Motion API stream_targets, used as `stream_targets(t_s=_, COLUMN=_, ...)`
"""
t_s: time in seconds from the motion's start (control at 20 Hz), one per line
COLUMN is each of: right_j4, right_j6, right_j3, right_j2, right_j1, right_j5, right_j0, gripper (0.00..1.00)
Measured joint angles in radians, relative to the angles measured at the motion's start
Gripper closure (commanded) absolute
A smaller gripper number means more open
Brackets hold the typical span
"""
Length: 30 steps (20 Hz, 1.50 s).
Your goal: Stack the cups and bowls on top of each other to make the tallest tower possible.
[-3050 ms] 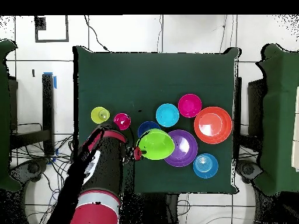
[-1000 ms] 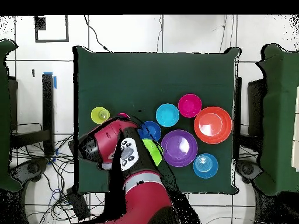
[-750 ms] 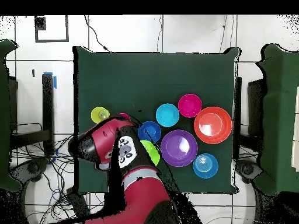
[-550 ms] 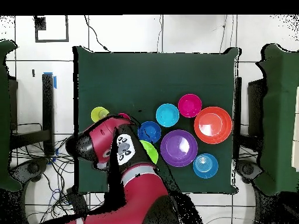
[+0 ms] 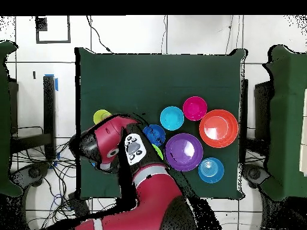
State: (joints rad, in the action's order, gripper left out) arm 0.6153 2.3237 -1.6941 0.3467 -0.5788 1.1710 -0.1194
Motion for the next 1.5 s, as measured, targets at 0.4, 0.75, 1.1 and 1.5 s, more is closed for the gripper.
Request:
stream_targets(t_s=0.4, right_j4=0.001, right_j6=0.000, right_j3=0.008, right_j2=0.031, right_j1=0.000, right_j5=0.015, right_j0=-0.044, gripper=1.00)
stream_targets(t_s=0.75, right_j4=0.001, right_j6=0.000, right_j3=0.028, right_j2=0.047, right_j1=0.003, right_j5=0.032, right_j0=-0.064, gripper=1.00)
stream_targets(t_s=1.1, right_j4=0.003, right_j6=-0.029, right_j3=0.055, right_j2=0.059, right_j1=0.004, right_j5=0.063, right_j0=-0.064, gripper=1.00)
stream_targets(t_s=1.5, right_j4=0.006, right_j6=-0.133, right_j3=0.092, right_j2=0.064, right_j1=0.007, right_j5=0.093, right_j0=-0.066, gripper=1.00)
